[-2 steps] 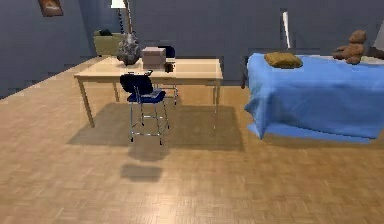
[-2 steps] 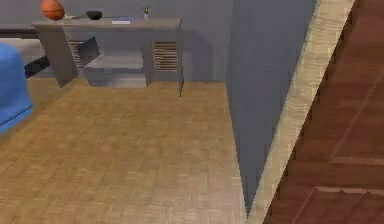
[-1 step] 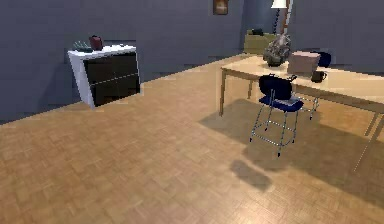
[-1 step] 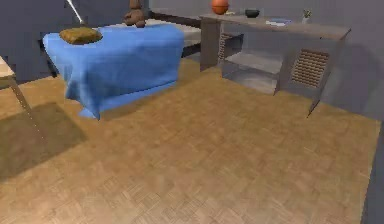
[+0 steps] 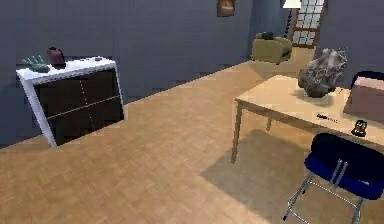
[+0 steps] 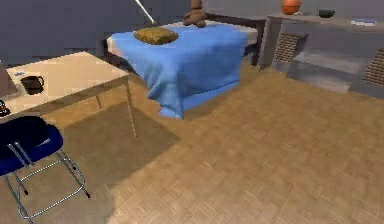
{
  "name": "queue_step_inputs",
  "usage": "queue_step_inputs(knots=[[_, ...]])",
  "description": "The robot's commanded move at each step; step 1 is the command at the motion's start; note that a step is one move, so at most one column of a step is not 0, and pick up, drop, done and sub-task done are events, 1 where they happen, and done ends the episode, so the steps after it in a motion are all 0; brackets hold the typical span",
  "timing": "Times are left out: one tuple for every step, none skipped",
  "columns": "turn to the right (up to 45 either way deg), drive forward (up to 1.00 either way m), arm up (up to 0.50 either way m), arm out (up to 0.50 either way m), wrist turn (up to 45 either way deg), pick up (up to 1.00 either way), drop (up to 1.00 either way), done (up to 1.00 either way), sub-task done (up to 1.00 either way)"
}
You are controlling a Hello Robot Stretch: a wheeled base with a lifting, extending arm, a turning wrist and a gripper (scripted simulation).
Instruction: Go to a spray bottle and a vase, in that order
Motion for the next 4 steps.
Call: queue_step_inputs(knots=[[0.0,1.00,0.00,0.00,0.0,0.00,0.00,0.00,0.00],[-6.0,0.00,0.00,0.00,0.0,0.00,0.00,0.00,0.00],[0.0,0.75,0.00,0.00,0.0,0.00,0.00,0.00,0.00],[45.0,0.00,0.00,0.00,0.0,0.00,0.00,0.00,0.00]])
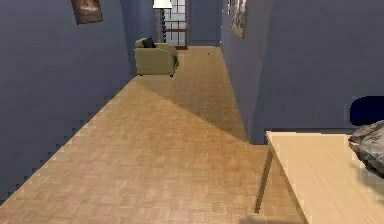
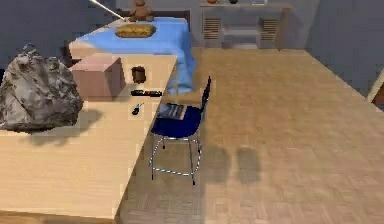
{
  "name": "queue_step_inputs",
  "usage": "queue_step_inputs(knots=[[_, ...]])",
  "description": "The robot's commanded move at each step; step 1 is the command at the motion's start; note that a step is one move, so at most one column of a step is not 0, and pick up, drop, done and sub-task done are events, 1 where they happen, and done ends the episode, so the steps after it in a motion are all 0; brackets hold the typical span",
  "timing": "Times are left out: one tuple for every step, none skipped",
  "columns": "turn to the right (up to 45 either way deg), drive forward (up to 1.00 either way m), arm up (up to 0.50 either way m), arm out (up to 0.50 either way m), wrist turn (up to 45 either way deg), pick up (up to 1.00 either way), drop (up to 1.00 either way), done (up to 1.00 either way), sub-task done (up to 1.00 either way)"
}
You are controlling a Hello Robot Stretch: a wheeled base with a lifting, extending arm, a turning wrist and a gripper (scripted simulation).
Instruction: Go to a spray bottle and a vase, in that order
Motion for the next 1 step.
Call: queue_step_inputs(knots=[[0.0,1.00,0.00,0.00,0.0,0.00,0.00,0.00,0.00]])
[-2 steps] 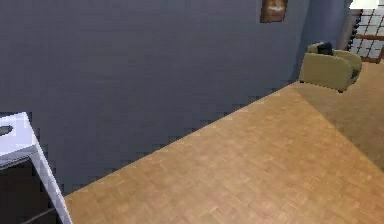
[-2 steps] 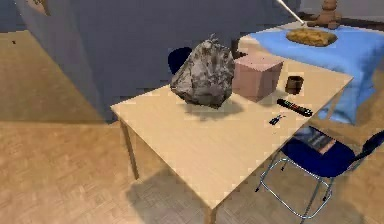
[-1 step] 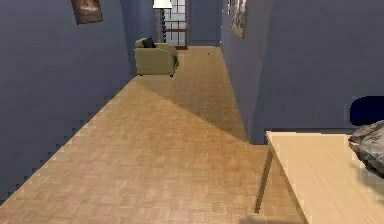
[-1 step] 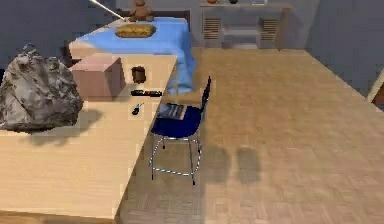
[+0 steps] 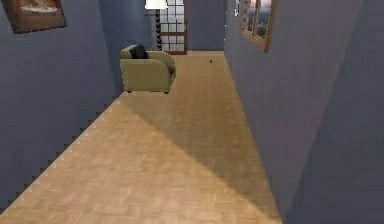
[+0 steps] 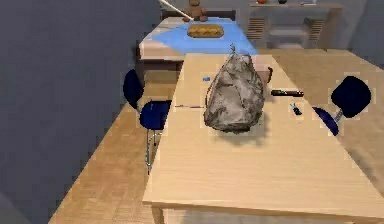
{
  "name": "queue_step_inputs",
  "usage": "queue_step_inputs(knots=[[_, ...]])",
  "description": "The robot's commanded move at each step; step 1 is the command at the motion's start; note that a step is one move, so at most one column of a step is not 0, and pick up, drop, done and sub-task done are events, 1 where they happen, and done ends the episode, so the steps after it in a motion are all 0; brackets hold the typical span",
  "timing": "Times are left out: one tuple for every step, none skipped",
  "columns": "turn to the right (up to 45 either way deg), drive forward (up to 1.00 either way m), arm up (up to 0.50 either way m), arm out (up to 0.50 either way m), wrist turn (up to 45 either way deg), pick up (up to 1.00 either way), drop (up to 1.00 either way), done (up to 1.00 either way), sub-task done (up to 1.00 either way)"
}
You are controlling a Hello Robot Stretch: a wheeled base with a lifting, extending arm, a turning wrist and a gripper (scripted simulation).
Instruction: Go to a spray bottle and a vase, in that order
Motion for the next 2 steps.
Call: queue_step_inputs(knots=[[0.0,1.00,0.00,0.00,0.0,0.00,0.00,0.00,0.00],[3.0,0.00,0.00,0.00,0.0,0.00,0.00,0.00,0.00]])
